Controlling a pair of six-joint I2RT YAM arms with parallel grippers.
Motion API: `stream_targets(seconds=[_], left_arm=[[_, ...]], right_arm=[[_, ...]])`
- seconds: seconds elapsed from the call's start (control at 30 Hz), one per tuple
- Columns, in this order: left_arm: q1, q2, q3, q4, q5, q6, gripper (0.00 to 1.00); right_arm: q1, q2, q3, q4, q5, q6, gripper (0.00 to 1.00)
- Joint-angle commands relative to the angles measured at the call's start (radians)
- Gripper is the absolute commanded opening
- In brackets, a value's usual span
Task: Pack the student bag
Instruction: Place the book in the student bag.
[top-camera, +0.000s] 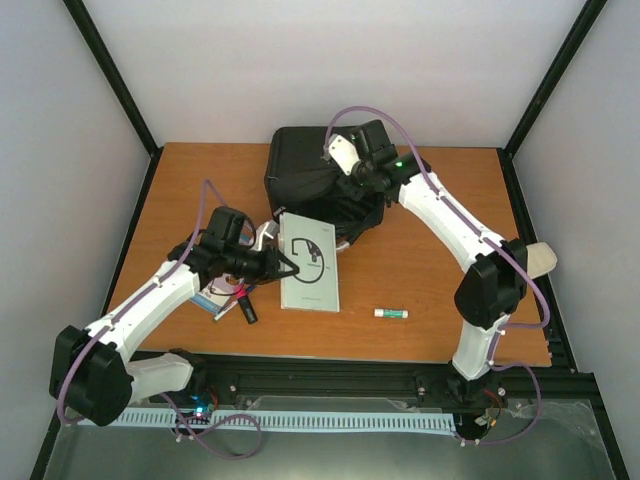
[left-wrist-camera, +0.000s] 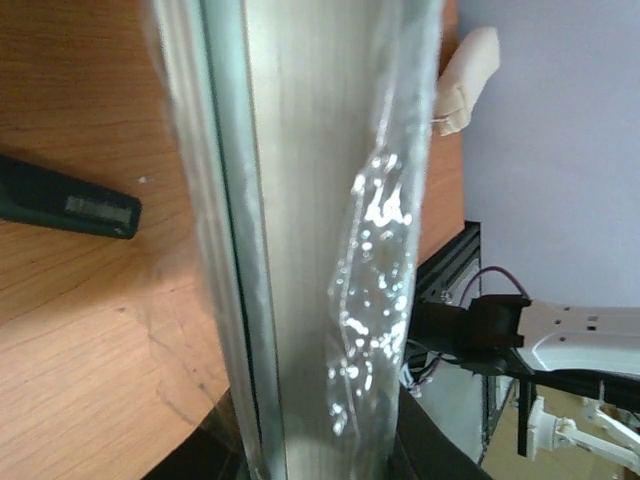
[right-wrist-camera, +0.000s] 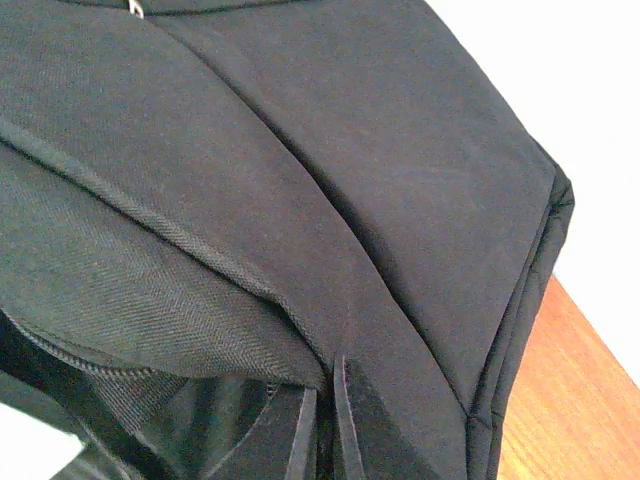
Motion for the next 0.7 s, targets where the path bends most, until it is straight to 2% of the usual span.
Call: stream_targets(seconds=[0.0,0.13,0.33,0.53,0.67], left_arm=[[0.001,-0.023,-0.005,0.284,0.128,-0.081,0.01],[-0.006,0.037,-0.052,0.469,0.161,-0.163,0.01],[-0.012,0.154,-0.059,0.701,0.127,-0.234,0.01],[-0.012,0.328,-0.004,0.795,0.101,-0.251,0.01],[-0.01,0.418,0.021,0.836,0.094,-0.246,0.01]], right_arm=[[0.004,-0.021,0.028,0.027,-0.018,0.047,0.03],[0.004,-0.02,0.026,0.015,-0.04,0.066,0.03],[0.004,-0.052,-0.001,0.007,-0.074,0.081,0.03],[0.003,-0.114,-0.086,0.0,-0.181,0.085,0.03],[0.004,-0.15,-0.122,-0.003,-0.193,0.092,0.03]])
